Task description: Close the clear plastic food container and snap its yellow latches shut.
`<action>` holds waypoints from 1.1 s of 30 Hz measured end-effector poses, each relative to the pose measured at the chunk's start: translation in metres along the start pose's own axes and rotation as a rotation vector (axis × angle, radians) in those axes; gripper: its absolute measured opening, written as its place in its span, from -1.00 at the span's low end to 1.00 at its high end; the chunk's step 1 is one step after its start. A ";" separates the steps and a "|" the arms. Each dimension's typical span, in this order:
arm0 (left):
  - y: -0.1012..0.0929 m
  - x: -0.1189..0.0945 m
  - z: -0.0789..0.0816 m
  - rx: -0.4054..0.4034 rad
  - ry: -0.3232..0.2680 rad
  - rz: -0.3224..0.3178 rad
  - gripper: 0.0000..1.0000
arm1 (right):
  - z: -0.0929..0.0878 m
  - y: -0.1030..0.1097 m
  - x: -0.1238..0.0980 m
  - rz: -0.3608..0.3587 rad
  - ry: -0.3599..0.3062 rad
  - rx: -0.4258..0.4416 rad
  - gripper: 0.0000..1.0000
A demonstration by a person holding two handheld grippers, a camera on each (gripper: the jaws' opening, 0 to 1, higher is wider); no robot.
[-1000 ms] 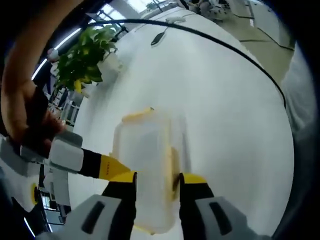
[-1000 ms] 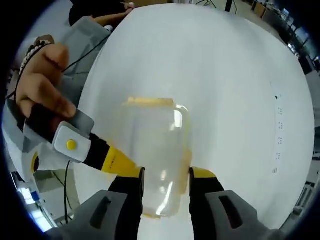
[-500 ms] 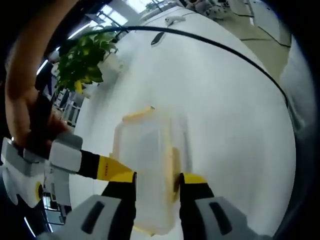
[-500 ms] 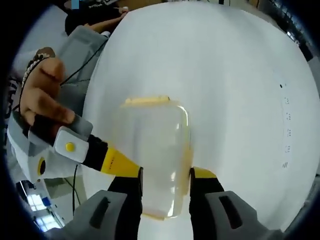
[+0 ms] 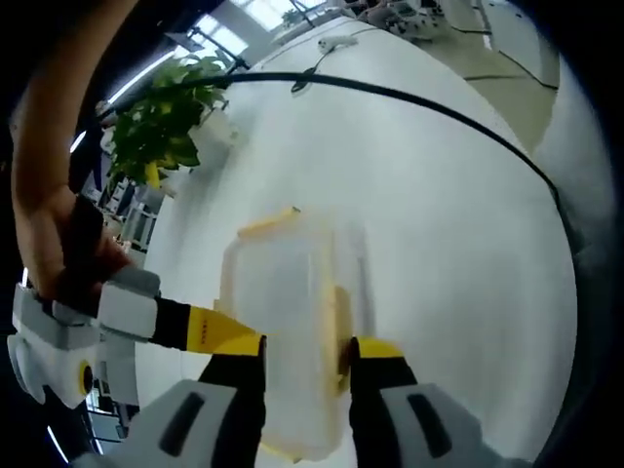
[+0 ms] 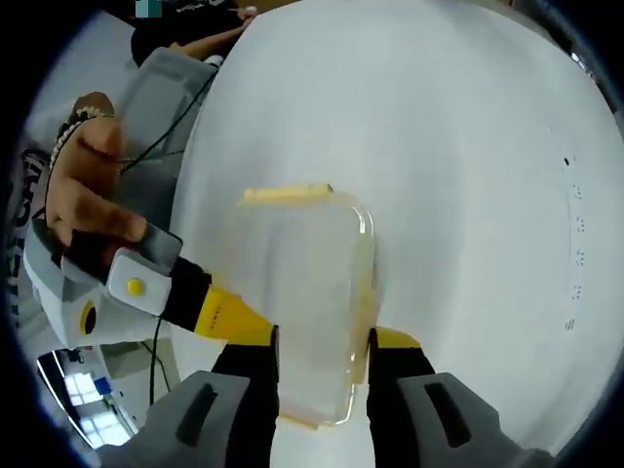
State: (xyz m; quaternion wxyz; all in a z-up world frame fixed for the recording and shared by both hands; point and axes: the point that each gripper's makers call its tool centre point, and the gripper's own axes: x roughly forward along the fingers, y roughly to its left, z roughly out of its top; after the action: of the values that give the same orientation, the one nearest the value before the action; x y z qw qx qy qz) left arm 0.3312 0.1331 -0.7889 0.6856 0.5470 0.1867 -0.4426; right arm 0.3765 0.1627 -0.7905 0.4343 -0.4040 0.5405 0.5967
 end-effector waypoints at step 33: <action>0.012 -0.009 0.008 -0.443 -0.232 -0.108 -0.45 | -0.021 -0.007 -0.027 -0.457 -0.482 0.217 -0.27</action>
State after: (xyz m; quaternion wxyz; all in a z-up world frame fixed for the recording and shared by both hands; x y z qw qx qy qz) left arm 0.3339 0.1292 -0.7729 0.7808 0.3183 0.2281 -0.4868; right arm 0.3916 0.1403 -0.7688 0.7122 -0.3133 0.3783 0.5015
